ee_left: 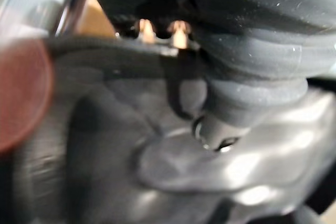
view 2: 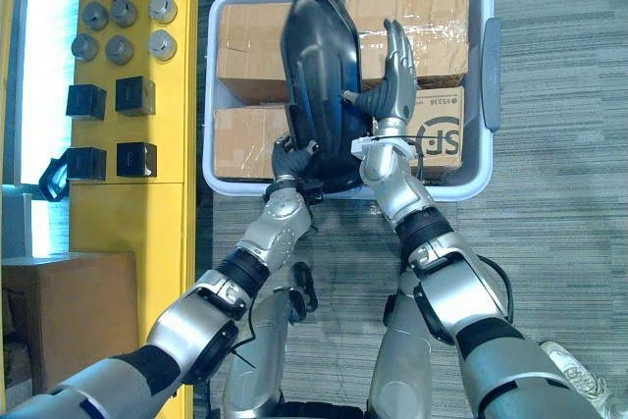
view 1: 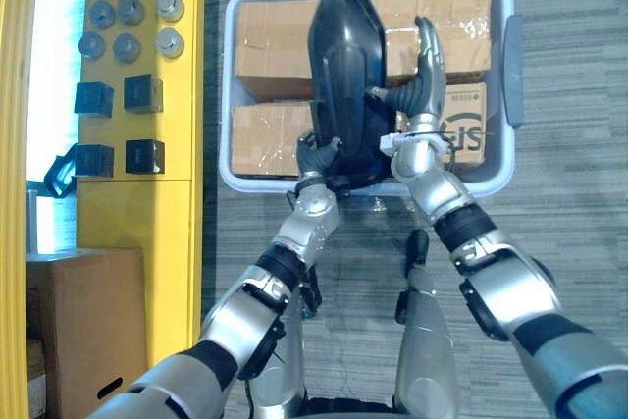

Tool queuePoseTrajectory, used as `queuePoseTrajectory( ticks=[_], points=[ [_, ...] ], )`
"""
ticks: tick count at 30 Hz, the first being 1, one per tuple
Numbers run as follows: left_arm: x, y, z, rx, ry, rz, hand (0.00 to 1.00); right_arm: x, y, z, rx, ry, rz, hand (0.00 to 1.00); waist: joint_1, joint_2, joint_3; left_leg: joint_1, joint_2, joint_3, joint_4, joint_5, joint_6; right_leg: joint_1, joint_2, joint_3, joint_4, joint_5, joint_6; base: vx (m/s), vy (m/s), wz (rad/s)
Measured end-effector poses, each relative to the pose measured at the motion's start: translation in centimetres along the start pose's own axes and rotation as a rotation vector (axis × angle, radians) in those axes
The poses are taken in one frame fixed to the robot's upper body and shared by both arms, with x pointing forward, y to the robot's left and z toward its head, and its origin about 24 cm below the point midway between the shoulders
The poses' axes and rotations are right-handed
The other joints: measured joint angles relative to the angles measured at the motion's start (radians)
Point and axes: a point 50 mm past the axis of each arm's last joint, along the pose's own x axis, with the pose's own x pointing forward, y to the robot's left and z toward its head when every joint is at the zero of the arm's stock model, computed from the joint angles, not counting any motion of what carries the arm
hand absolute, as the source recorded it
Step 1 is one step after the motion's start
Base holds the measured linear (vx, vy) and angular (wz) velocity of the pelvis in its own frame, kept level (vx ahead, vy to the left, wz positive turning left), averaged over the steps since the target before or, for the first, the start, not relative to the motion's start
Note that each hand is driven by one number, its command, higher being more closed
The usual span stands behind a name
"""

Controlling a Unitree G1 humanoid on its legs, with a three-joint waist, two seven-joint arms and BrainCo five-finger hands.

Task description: Walk over and take plastic housings, then place them on the shelf

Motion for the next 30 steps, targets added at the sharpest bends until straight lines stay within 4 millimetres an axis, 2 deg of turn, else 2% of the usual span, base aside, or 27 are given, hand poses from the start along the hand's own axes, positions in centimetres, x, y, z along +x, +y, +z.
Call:
queuePoseTrajectory(
  ticks=[3,6,10,14,18,23,27,30],
  points=[
    [0.7,1.5,-0.1,0.018,0.016,0.081,1.0,0.0,-0.1,2.2,0.082,-0.079,-0.02,0.0,-0.014,-0.009,0.004,0.0,0.001,0.005,0.0,-0.001,0.0,-0.004,0.001,0.004,0.0,0.0,0.0,-0.04,-0.012,-0.05],
    [1.3,2.8,0.4,-0.011,-0.001,0.14,1.0,-0.8,0.1,3.9,0.165,-0.13,-0.021,0.0,-0.025,-0.041,0.002,0.0,0.005,0.018,0.001,-0.004,-0.003,-0.015,0.005,0.021,0.0,0.0,0.0,-0.03,-0.015,-0.12],
    [1.8,3.9,1.3,-0.075,-0.047,0.165,1.0,-2.4,0.2,4.6,0.242,-0.148,-0.013,0.0,-0.061,-0.106,0.0,0.001,0.01,0.021,0.009,-0.011,-0.003,-0.014,0.008,0.024,0.001,0.0,0.0,-0.03,-0.016,-0.04],
    [2.0,4.4,1.2,-0.159,-0.028,0.152,1.0,-3.4,-0.2,4.9,0.282,-0.159,-0.02,0.0,-0.075,-0.123,0.0,0.008,0.021,0.032,0.028,-0.025,-0.003,-0.011,0.016,0.037,0.008,0.0,0.0,-0.02,-0.003,-0.13],
    [2.2,5.0,0.9,-0.289,0.01,0.138,1.0,-4.2,0.0,4.0,0.286,-0.116,-0.005,0.0,-0.097,-0.138,0.0,0.035,0.023,0.045,0.023,-0.029,-0.004,0.002,0.019,0.051,0.012,-0.002,0.001,-0.04,-0.011,-0.09],
    [2.2,5.5,1.2,-0.536,-0.001,0.053,1.0,-5.6,0.0,1.8,0.282,-0.014,0.002,0.0,-0.117,-0.177,-0.004,0.055,0.033,0.064,0.026,-0.041,-0.006,0.009,0.031,0.073,0.009,-0.005,0.003,-0.07,-0.014,-0.13],
    [2.1,5.1,1.6,-0.664,-0.014,-0.018,1.0,-6.5,0.1,0.8,0.277,0.026,0.007,0.0,-0.127,-0.179,-0.004,0.098,0.033,0.07,0.009,-0.043,-0.008,0.047,0.032,0.075,-0.002,-0.003,0.002,-0.01,-0.005,-0.05],
    [1.9,4.6,2.7,-0.743,-0.059,-0.098,1.0,-6.8,0.0,0.3,0.279,0.035,0.004,0.0,-0.127,-0.179,-0.004,0.114,0.031,0.073,-0.009,-0.04,-0.011,0.055,0.033,0.075,-0.004,-0.003,0.002,0.0,-0.006,-0.01]
  ],
)
